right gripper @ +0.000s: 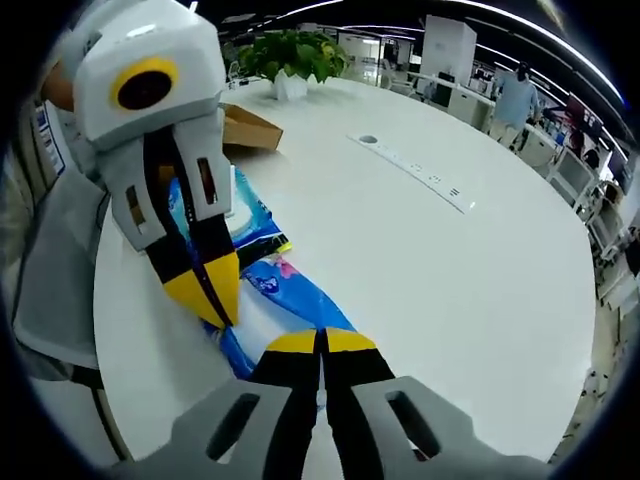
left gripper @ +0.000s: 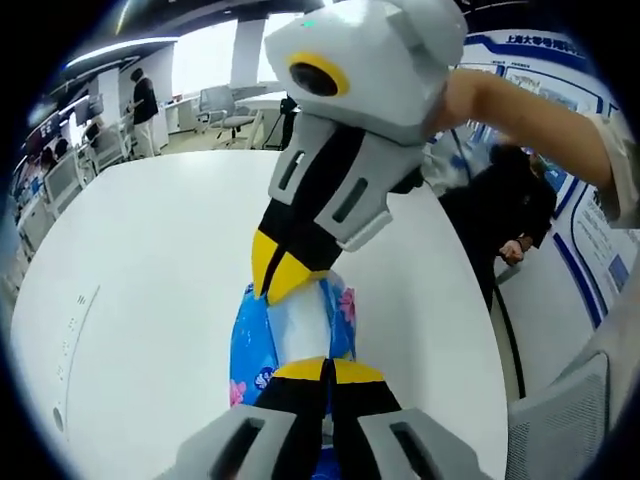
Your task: Operate the shoe box by opening the lid, removing the specified soft item, and placing it in the target area until the item is outside and the box remains undamaged.
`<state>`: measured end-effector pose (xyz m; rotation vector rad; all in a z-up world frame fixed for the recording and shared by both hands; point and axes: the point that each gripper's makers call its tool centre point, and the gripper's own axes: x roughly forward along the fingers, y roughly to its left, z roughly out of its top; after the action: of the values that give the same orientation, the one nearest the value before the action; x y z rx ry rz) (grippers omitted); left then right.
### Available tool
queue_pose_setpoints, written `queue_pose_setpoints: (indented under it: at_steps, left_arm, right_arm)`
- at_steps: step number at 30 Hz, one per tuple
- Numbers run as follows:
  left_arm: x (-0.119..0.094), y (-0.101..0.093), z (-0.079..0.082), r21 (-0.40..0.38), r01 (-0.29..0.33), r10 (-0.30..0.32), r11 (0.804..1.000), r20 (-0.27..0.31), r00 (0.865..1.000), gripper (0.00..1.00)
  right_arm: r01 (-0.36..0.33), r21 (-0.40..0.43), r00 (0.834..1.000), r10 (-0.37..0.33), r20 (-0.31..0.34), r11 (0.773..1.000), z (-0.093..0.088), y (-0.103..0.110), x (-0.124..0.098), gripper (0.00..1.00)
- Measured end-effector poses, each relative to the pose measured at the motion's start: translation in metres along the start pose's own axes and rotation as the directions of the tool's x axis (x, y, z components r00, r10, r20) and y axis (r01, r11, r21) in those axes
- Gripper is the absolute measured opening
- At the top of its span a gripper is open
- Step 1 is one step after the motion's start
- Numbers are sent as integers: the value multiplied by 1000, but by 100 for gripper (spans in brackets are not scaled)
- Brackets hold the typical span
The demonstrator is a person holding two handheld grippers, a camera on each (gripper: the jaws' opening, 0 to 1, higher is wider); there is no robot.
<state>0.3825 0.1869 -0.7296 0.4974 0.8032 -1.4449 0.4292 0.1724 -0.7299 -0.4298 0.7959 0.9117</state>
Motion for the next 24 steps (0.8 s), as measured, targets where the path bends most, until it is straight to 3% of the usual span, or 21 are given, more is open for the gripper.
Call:
queue_pose_setpoints:
  at_steps: [10, 24]
  left_arm:
    - [-2, 2, 0, -2, -20, 20, 1000, -1, 1000, 1]
    - [-29, 5, 0, 6, -74, 74, 997, 6, 997, 17]
  right_arm:
    - [10, 7, 1000, -10, -5, 1000, -3, 1, 0, 0]
    - [29, -5, 1000, -29, -5, 1000, 5, 2, -9, 11]
